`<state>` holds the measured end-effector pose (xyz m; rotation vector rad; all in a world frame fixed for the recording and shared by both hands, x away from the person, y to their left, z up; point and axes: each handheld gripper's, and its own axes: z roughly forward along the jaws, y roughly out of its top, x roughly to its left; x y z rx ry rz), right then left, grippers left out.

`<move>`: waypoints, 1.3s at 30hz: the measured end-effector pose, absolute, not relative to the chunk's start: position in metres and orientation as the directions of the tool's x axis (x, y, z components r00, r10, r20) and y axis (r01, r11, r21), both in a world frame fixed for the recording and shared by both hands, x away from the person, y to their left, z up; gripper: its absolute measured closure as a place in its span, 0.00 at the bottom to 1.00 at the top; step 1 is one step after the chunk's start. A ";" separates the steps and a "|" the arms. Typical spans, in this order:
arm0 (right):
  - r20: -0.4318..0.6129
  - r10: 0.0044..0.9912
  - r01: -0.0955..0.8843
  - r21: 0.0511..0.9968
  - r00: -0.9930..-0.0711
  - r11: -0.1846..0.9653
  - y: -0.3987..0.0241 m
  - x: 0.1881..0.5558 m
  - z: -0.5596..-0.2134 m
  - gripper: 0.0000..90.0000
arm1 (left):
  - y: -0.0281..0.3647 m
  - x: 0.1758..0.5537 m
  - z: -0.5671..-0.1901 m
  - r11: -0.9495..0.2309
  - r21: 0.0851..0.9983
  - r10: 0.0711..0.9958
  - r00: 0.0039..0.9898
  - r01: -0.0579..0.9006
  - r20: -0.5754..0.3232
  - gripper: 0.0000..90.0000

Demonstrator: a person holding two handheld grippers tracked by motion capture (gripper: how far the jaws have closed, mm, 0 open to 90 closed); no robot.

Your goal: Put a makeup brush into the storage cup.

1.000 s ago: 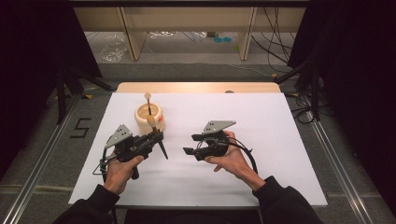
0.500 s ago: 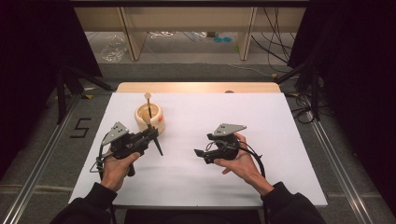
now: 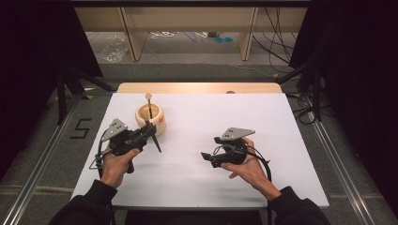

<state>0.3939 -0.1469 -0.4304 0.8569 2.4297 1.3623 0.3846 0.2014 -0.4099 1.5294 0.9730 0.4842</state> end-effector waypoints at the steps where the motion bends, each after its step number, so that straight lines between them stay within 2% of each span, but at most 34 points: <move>1: 0.083 0.592 0.377 0.838 -0.802 0.394 -0.148 0.394 -0.430 0.26 | 0.202 0.385 -0.410 0.049 0.950 0.797 0.562 0.308 -0.223 0.85; 13: 0.111 0.606 0.398 0.843 -0.788 0.363 -0.162 0.385 -0.430 0.24 | 0.206 0.391 -0.404 0.041 0.945 0.798 0.559 0.324 -0.226 0.85; 39: 0.095 0.614 0.397 0.836 -0.784 0.378 -0.170 0.377 -0.437 0.25 | 0.222 0.413 -0.377 0.071 0.942 0.811 0.531 0.327 -0.245 0.86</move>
